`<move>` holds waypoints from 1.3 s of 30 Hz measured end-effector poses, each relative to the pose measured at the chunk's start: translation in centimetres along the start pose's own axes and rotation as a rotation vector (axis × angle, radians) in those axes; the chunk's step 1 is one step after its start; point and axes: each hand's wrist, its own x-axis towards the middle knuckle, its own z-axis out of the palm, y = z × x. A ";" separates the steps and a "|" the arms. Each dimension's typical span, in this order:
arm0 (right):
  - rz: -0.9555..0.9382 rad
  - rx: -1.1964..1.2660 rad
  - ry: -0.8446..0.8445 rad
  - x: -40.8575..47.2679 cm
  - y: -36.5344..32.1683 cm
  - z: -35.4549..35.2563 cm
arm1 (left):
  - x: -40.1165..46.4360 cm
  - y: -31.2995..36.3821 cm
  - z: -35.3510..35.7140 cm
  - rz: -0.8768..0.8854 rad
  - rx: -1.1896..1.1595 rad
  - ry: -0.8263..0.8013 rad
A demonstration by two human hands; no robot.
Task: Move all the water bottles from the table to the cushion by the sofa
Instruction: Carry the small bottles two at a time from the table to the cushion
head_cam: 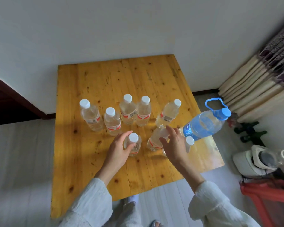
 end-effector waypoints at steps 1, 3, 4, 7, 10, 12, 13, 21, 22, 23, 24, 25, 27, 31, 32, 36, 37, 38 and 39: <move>0.005 -0.007 0.008 0.1 0.1 0.2 | 0.3 -0.3 0.0 0.002 -0.010 -0.014; 0.026 -0.012 0.027 0.5 0.2 0.6 | 0.9 -0.9 -0.2 0.013 -0.025 -0.061; 0.029 -0.009 0.037 0.6 0.3 0.7 | 1.2 -1.2 -0.3 0.029 -0.028 -0.085; 0.019 0.038 0.047 0.8 0.4 1.2 | 1.9 -1.8 -0.3 0.051 -0.062 -0.159; 0.001 0.072 0.051 0.4 0.3 1.7 | 2.1 -2.1 0.0 0.024 -0.113 -0.186; -0.001 0.081 0.064 -0.1 0.4 2.0 | 2.1 -1.9 0.1 0.017 -0.125 -0.154; -0.001 0.087 0.070 -0.5 0.5 2.0 | 2.0 -1.7 0.0 0.019 -0.133 -0.138; -0.070 0.182 0.170 -5.9 1.2 -0.5 | 1.9 3.0 -1.3 0.240 -0.130 -0.190; -0.077 0.209 0.177 -6.9 1.4 -1.1 | 1.6 3.6 -1.1 0.273 -0.130 -0.207; -0.075 0.240 0.189 -8.1 1.7 -1.7 | 1.2 4.2 -0.9 0.308 -0.133 -0.227; -0.065 0.272 0.208 -9.3 2.1 -2.2 | 0.6 4.8 -0.5 0.342 -0.135 -0.249; -0.050 0.305 0.239 -10.8 2.6 -2.9 | -0.1 5.5 -0.1 0.375 -0.132 -0.270; -0.014 0.358 0.332 -13.9 3.6 -4.0 | -1.7 7.1 1.0 0.437 -0.128 -0.323; 0.088 0.384 0.528 -21.9 5.5 -6.0 | -7.3 10.3 4.0 0.516 -0.172 -0.470; 0.111 0.387 0.576 -24.2 6.0 -6.5 | -9.1 11.1 4.9 0.523 -0.200 -0.518; 0.226 0.387 0.790 -35.0 8.1 -8.2 | -17.0 13.3 8.7 0.546 -0.297 -0.714; 0.258 0.390 0.846 -37.9 8.6 -8.7 | -19.1 13.7 9.8 0.558 -0.307 -0.761; 0.287 0.393 0.898 -40.7 9.0 -9.1 | -21.4 14.2 10.9 0.571 -0.312 -0.819; 0.315 0.392 0.943 -43.6 9.5 -9.5 | -23.7 14.7 12.1 0.589 -0.318 -0.878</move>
